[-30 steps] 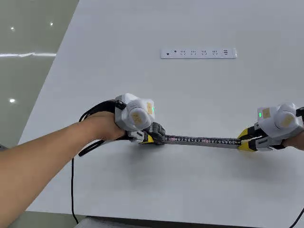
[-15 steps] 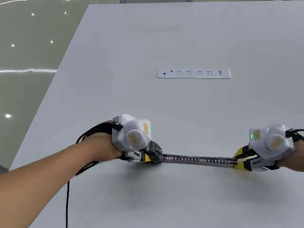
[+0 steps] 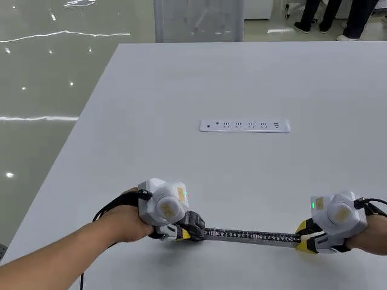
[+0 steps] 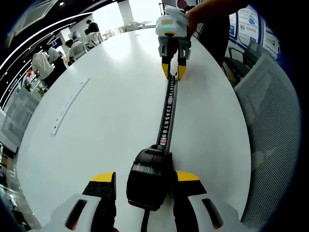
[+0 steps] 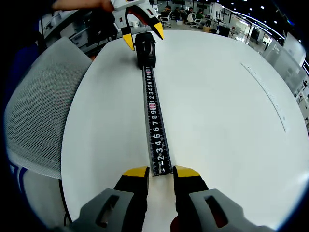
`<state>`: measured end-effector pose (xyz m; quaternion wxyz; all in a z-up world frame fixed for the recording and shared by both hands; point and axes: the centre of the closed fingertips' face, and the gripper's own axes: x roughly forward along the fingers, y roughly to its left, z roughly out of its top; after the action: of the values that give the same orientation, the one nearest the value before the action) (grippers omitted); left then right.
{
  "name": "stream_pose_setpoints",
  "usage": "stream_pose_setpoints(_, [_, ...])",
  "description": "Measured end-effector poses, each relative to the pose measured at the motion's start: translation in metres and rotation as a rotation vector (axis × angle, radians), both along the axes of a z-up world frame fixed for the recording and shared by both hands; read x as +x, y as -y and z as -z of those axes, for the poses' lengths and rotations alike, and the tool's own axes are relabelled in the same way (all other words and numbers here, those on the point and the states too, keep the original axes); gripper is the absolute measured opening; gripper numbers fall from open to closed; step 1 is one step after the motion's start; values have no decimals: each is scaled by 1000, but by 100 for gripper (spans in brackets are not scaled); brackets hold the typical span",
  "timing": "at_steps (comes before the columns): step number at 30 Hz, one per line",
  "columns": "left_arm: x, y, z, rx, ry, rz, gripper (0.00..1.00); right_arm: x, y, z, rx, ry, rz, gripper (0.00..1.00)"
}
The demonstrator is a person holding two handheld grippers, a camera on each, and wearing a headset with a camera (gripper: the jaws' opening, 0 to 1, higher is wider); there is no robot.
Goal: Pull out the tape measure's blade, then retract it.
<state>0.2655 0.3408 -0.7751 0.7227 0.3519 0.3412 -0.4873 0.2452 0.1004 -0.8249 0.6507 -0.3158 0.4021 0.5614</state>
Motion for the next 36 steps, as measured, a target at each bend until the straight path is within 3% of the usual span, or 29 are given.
stream_pose_setpoints(8, [-3, 0, -6, -17, 2, -57, 49, -1, -1, 0, 5, 1, 49, 21])
stream_pose_setpoints(14, [-4, -7, -13, -48, 7, -138, 53, -1, -1, 0, 12, 7, 104, 28])
stream_pose_setpoints(24, [-12, -13, -20, -103, 13, -277, 59, -2, -2, -11, 81, -11, 268, 39])
stream_pose_setpoints(29, [-17, -13, -25, -138, 7, -341, 63, -9, 1, -15, 91, -9, 297, 43])
stream_pose_setpoints(30, [-19, -12, -25, -155, -7, -361, 64, -10, 2, -16, 98, -7, 315, 43])
stream_pose_setpoints(36, [-29, -14, -27, -157, -6, -409, 71, -19, 4, -22, 134, -13, 386, 50])
